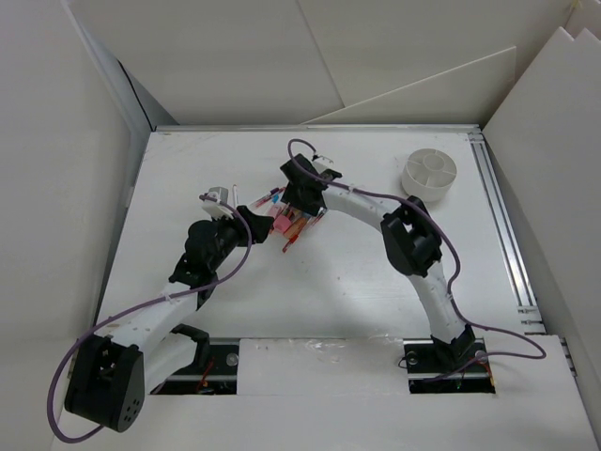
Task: Sort the stationery into containers
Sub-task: Pick up the stationery from the center of the board.
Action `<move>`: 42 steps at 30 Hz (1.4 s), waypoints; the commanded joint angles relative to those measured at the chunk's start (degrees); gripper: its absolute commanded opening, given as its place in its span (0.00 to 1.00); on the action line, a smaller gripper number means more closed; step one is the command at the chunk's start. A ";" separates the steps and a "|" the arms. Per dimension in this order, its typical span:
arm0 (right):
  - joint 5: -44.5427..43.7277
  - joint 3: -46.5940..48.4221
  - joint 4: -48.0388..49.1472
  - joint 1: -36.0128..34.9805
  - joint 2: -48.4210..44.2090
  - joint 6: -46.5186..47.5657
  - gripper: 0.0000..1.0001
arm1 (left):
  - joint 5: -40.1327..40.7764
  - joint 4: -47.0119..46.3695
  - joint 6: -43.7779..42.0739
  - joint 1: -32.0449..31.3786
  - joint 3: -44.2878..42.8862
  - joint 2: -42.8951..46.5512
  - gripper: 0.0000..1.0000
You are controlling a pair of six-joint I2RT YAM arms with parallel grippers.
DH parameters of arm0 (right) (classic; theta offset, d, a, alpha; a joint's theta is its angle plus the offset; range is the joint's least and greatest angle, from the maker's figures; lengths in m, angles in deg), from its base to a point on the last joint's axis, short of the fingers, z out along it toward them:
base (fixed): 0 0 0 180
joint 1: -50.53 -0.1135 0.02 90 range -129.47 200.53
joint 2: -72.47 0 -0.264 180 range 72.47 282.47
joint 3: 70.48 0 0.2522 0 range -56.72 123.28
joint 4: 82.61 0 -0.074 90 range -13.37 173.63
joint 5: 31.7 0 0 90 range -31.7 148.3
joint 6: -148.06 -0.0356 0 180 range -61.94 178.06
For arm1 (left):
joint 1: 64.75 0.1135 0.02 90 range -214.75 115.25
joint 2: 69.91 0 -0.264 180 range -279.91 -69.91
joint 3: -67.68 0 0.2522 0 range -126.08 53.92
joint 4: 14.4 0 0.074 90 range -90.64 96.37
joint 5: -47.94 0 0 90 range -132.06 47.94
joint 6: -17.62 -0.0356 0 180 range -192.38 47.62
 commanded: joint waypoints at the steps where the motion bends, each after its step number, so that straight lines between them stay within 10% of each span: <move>1: 1.51 2.30 1.80 0.58 1.19 -1.39 0.66 | 0.30 -1.24 0.23 0.15 -1.37 1.23 0.60; 22: 9.59 -6.39 10.33 3.91 -7.50 -4.21 0.35 | -0.75 -1.24 0.23 0.15 -2.51 -2.55 0.73; 42: 45.54 -34.34 35.63 12.00 -27.90 -13.60 0.33 | -12.44 -7.83 13.15 -2.66 -7.35 -7.12 0.79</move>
